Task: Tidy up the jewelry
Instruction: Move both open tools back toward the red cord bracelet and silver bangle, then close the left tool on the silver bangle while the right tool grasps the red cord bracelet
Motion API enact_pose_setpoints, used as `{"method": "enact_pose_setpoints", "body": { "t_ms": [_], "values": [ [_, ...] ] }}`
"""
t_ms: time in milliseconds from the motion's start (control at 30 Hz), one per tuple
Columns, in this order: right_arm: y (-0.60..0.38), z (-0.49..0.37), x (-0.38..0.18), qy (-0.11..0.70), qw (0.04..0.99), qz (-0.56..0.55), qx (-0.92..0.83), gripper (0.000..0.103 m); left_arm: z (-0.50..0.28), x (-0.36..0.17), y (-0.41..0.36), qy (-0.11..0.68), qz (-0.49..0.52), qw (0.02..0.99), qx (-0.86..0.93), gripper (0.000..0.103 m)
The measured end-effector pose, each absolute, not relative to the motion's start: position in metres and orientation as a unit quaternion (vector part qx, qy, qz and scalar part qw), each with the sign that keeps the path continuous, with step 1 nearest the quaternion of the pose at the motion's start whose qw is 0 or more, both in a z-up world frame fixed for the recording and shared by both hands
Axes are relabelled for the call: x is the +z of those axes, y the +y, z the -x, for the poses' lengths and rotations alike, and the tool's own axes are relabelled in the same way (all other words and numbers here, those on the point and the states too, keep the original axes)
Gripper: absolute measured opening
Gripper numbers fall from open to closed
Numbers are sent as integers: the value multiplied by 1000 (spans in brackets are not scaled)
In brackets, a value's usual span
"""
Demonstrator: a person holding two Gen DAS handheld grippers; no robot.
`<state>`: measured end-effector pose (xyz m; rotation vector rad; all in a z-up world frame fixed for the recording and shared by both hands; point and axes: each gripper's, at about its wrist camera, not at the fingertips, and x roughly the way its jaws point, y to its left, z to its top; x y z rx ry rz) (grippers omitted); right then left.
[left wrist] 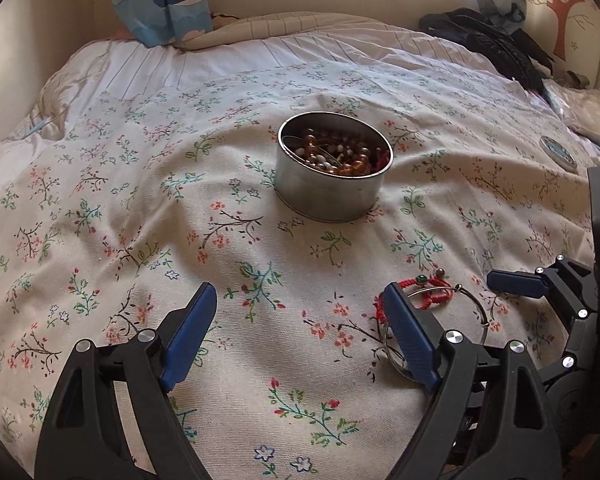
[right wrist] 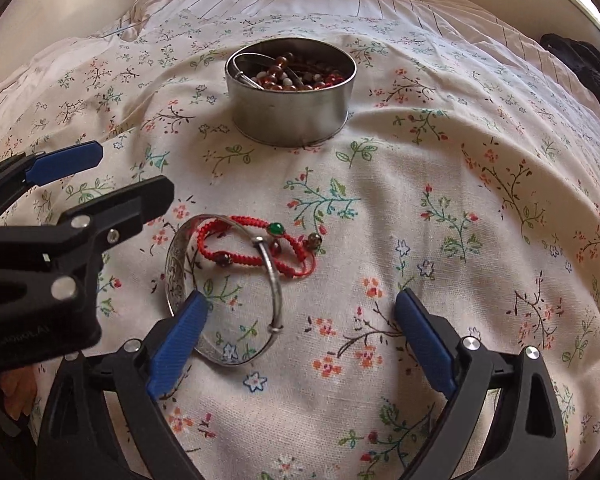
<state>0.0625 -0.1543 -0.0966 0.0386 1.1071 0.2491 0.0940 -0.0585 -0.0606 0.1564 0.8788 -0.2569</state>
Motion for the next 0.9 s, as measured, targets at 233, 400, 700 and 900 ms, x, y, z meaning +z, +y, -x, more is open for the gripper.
{"method": "enact_pose_setpoints", "body": {
  "t_ms": [233, 400, 700, 900],
  "values": [
    [-155, -62, -98, 524, 843, -22, 119, 94, -76, -55, -66, 409, -89, 894, -162, 81],
    [-154, -61, -97, 522, 844, -17, 119, 94, -79, -61, -67, 421, -80, 886, -174, 81],
    [-158, -47, -91, 532, 840, 9, 106, 95, -89, -83, -65, 480, -69, 856, -182, 67],
    [-187, -29, -72, 517, 850, -29, 93, 96, -77, -88, -81, 464, -162, 858, -147, 50]
  ]
}}
